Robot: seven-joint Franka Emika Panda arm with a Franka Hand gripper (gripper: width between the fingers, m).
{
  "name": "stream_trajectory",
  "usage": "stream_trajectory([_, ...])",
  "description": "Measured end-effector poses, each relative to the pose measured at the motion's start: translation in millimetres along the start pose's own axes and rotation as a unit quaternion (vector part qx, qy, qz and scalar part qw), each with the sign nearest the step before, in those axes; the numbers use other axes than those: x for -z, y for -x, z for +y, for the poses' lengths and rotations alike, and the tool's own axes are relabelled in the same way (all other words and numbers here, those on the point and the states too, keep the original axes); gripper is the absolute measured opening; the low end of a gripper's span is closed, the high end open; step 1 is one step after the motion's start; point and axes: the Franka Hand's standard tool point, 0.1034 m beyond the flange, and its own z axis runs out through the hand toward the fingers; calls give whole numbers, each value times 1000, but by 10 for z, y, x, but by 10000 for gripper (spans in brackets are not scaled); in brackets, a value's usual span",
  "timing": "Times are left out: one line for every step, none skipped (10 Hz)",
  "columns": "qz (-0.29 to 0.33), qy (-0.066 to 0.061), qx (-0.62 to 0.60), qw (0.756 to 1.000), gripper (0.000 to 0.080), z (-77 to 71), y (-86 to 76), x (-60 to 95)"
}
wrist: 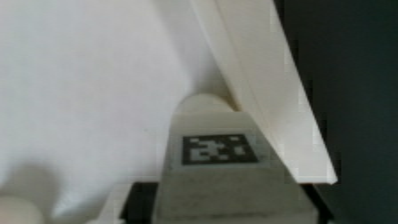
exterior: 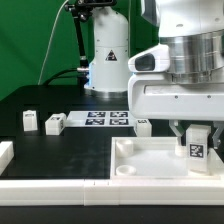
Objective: Assemble one leg
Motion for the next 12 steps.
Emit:
stream_trajectory([0, -3, -72, 997, 288, -1, -2, -2])
stream_trajectory([0, -3, -124, 992, 288, -2, -3, -3])
stream_trajectory([0, -3, -145, 989, 290, -5, 0, -4])
stream_trajectory([0, -2, -210, 978, 290, -10, 7, -9])
stream_trajectory([0, -3, -237, 971, 290, -12, 7, -10])
stream_trajectory([0, -3, -246, 969, 290, -12, 8, -10])
stream_trajectory([0, -3, -240, 971, 353, -16, 11, -11])
stream_trajectory([-1, -3, -226, 974, 530, -19, 15, -13])
stream_trajectory([-1, -2, -216, 976, 530, -25, 24, -15])
stream_trajectory([-3, 2, -178, 984, 623, -25, 32, -11])
stream_trajectory([1, 10, -97, 995, 623, -27, 29, -2])
stream_trajectory([0, 21, -38, 999, 644, -40, 42, 8])
